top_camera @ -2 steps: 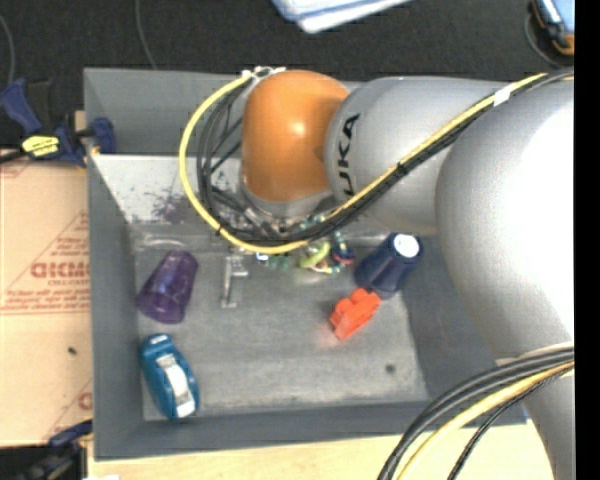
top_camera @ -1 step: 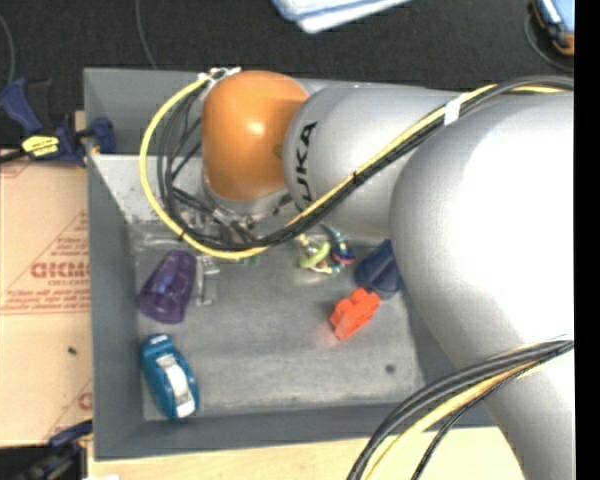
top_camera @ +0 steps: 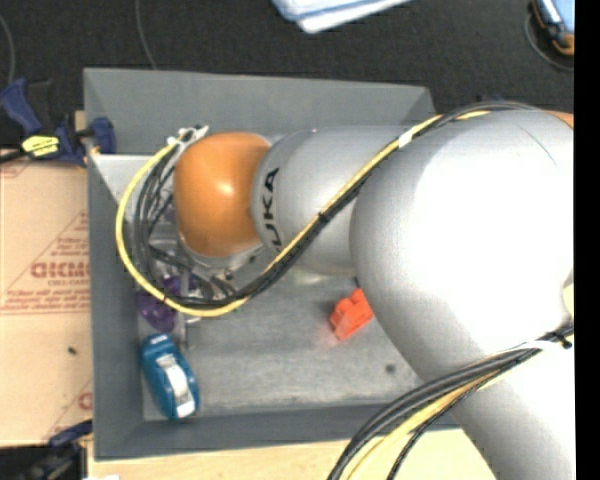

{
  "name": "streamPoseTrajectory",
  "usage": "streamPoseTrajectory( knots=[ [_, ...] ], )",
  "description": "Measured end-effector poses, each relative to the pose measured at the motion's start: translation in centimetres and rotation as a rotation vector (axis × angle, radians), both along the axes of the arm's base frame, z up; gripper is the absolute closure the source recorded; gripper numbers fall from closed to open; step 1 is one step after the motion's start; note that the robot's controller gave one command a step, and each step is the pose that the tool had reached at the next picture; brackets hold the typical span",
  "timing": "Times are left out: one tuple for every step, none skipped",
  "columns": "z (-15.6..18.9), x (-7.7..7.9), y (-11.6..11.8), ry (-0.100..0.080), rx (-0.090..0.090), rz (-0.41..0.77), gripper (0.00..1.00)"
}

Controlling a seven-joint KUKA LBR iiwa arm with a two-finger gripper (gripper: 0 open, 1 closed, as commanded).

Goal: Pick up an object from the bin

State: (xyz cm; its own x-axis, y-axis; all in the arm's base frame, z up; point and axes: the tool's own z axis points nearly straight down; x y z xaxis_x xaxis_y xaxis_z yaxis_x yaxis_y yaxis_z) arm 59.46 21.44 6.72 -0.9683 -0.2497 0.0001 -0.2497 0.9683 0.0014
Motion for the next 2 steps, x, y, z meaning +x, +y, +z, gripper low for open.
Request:
streamPoseTrajectory(
  knots=[
    [0.47,2.08,-2.70,-0.016,-0.001,0.482,1.00],
    [0.47,2.07,-2.71,-0.016,-0.001,0.480,1.00]
  ],
)
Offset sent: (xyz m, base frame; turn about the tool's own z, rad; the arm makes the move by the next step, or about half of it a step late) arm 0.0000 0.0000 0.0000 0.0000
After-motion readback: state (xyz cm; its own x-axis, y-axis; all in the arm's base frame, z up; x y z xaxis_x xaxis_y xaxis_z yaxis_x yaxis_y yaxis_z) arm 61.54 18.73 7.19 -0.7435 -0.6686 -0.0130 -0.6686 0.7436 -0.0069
